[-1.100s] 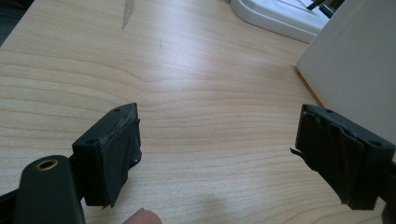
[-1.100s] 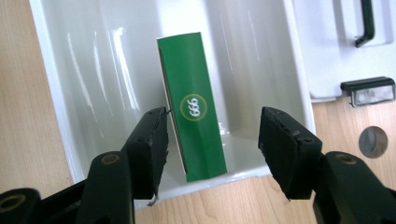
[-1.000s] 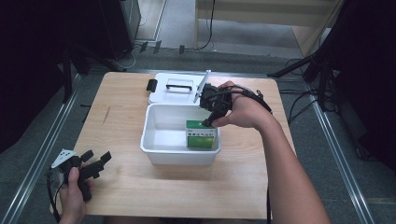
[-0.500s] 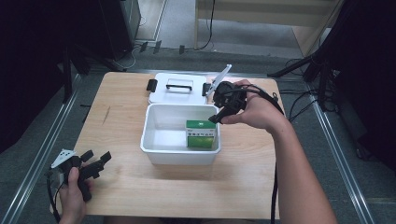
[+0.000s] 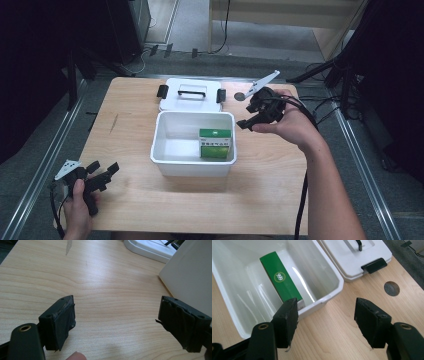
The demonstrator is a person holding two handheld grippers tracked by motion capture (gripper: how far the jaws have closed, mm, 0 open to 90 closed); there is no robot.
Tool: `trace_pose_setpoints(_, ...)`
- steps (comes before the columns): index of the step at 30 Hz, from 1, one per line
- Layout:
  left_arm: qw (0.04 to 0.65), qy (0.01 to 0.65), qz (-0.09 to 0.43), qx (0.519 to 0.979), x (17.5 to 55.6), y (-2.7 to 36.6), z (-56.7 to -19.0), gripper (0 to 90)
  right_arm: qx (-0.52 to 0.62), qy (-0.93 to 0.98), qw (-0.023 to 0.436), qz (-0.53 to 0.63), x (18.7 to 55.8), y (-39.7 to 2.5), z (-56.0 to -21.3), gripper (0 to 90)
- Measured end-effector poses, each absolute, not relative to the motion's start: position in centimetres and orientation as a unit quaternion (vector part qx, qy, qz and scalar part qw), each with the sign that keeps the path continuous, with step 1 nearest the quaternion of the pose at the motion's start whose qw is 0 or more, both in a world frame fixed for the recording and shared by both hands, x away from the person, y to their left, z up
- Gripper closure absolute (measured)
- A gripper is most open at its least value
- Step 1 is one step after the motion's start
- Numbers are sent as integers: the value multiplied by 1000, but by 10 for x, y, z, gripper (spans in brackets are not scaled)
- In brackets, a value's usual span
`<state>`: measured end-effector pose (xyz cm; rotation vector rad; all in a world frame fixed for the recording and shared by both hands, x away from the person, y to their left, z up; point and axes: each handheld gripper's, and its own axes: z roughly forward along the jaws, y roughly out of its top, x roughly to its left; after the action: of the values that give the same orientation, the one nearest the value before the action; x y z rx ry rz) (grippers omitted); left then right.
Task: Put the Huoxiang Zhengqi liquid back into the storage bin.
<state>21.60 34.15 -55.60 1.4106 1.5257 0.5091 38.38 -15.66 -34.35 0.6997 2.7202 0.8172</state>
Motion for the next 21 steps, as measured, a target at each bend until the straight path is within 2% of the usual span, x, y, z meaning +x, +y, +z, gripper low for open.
trace_pose_setpoints(21, 480, 625, 208, 579, 216, 342, -556, 149, 340, 861, 142, 350, 375, -222, -379, 284)
